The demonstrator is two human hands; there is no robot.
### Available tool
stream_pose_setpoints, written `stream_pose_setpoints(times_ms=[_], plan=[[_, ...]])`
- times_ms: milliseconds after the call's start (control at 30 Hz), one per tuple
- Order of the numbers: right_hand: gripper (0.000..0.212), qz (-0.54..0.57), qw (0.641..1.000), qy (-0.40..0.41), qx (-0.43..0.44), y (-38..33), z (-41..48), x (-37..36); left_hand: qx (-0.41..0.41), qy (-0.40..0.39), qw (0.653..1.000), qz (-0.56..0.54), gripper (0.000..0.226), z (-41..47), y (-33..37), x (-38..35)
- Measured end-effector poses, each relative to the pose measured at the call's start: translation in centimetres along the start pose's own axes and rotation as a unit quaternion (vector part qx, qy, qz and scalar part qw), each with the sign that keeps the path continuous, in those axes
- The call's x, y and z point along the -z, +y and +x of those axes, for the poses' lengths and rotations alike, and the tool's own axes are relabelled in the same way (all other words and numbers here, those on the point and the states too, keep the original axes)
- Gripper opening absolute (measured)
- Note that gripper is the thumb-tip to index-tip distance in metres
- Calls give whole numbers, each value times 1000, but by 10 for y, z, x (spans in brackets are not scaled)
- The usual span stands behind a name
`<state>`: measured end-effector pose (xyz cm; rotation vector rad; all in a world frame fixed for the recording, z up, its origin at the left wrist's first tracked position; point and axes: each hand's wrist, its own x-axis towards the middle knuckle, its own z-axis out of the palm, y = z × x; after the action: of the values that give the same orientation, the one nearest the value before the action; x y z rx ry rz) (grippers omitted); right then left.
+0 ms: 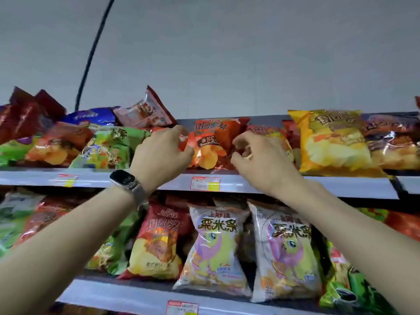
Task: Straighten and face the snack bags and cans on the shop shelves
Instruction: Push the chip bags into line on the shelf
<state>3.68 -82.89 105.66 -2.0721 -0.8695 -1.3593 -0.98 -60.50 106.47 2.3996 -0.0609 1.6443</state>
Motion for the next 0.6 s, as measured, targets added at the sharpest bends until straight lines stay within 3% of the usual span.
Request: stream_pose_setpoints(times_ms=[133, 267, 467, 600], plan=[[66, 5, 997, -52, -52, -16, 34, -32, 95, -57, 991, 74, 65, 28, -53, -11], [97, 26, 989, -76, -124, -30, 49, -59, 167, -107, 979, 48, 87, 48, -81, -29], [122, -2, 976, -105, -190, -32, 61, -84, 193, -113, 974, 28, 101, 70, -95, -54], [123, -26, 972, -102, -209, -28, 64, -89, 217, -129, 967, -22, 115, 81, -106, -62]])
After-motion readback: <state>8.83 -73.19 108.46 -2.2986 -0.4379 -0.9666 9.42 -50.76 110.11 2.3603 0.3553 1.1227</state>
